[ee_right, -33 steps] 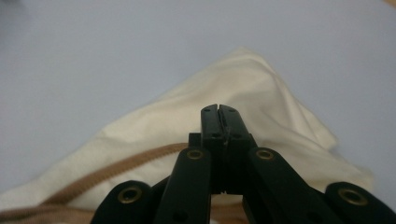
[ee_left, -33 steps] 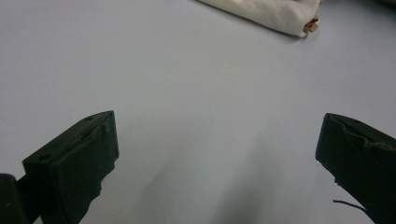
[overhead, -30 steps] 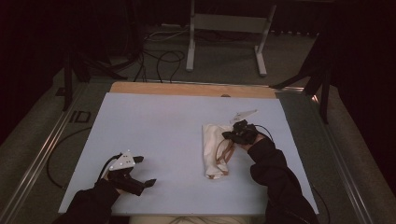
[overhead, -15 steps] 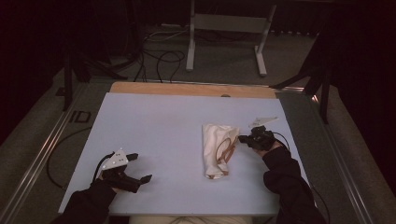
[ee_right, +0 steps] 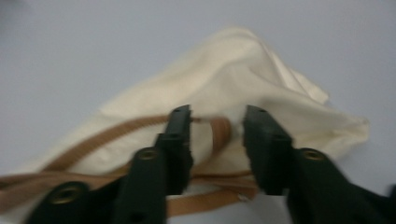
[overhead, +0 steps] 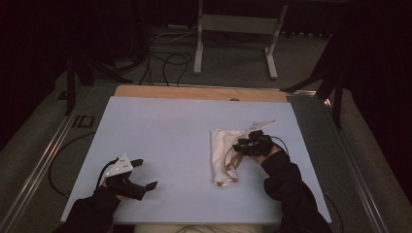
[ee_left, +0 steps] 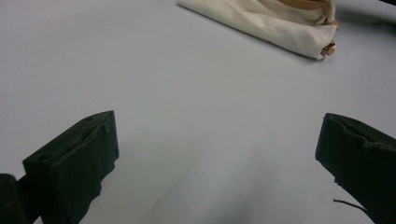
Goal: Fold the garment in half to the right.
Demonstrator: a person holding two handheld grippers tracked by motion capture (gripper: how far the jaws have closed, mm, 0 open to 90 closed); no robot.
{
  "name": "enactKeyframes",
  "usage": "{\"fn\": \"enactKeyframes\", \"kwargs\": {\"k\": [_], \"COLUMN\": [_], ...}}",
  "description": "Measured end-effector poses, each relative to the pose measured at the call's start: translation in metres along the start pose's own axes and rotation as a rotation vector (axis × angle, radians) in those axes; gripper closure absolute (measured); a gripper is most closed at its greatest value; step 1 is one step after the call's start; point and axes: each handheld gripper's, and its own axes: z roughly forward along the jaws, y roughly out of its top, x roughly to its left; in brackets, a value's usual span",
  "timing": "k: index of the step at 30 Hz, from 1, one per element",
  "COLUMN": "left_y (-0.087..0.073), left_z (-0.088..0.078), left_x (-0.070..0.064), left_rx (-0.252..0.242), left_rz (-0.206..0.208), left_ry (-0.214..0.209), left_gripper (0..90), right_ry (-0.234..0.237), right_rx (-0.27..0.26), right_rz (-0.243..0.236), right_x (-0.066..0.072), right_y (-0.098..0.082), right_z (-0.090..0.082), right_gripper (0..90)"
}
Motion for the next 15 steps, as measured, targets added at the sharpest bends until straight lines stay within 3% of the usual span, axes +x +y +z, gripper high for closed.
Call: {"fn": "enactKeyframes", "kwargs": {"k": [1,3,10,15], "left_y": [0.0,0.001,0.001,0.0], "left_z": [0.0,-0.001,-0.001,-0.001], "left_x": [0.0,0.0,0.001,0.001], "left_rx": [0.0,-0.008,-0.012,-0.014], "left_rz": [0.0,-0.001,-0.002,-0.007], "left_ry": [0.0,0.001,0.006,0.006], "left_gripper": [0.3,0.3,0.3,0.3], "right_ry": [0.0,-0.02,-0.056,-0.089], "right_rx": [0.0,0.009,-0.033,-0.014], "right_rz": [0.0,0.008,0.033,0.049], "right_x": [0.0,-0.003,-0.012,-0.018], "right_y": [0.0,-0.002,-0.007,-0.02], "right_z": [0.0,0.0,-0.019,-0.022], "right_gripper": [71.0,88.8,89.2,89.0]}}
